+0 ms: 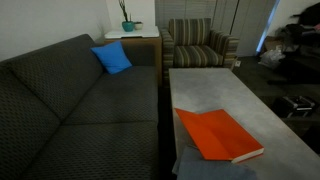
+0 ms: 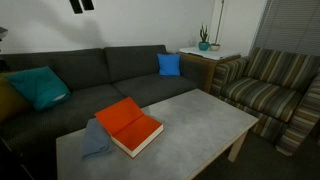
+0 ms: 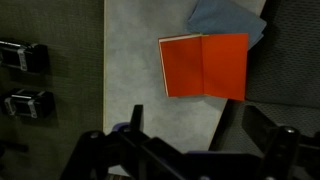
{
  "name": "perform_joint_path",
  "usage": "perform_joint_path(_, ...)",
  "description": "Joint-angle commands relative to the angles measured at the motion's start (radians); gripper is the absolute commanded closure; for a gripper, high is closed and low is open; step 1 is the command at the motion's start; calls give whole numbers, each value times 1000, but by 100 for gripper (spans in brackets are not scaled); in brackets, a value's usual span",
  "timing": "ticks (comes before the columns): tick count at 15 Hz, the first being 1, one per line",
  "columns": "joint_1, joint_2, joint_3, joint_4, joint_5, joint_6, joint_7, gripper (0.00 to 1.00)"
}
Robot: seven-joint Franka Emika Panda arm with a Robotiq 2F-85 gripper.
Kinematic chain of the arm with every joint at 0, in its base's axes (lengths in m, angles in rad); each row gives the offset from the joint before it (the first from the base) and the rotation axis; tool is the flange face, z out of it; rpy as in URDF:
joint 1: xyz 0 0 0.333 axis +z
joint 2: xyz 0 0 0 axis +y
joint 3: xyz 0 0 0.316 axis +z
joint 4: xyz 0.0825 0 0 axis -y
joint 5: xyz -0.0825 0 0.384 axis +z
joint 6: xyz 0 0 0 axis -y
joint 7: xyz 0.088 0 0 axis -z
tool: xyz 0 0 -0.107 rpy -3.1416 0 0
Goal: Close the cover of the orange book on the table.
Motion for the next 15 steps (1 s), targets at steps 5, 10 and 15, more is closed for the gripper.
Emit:
perform_joint_path(5, 0, -2, -3, -1, -48, -23, 60, 0)
perform_joint_path(10, -22, 36, 12, 9, -153, -26, 173, 0)
perform_joint_path(15, -15, 140, -3, 32, -208, 10, 210, 0)
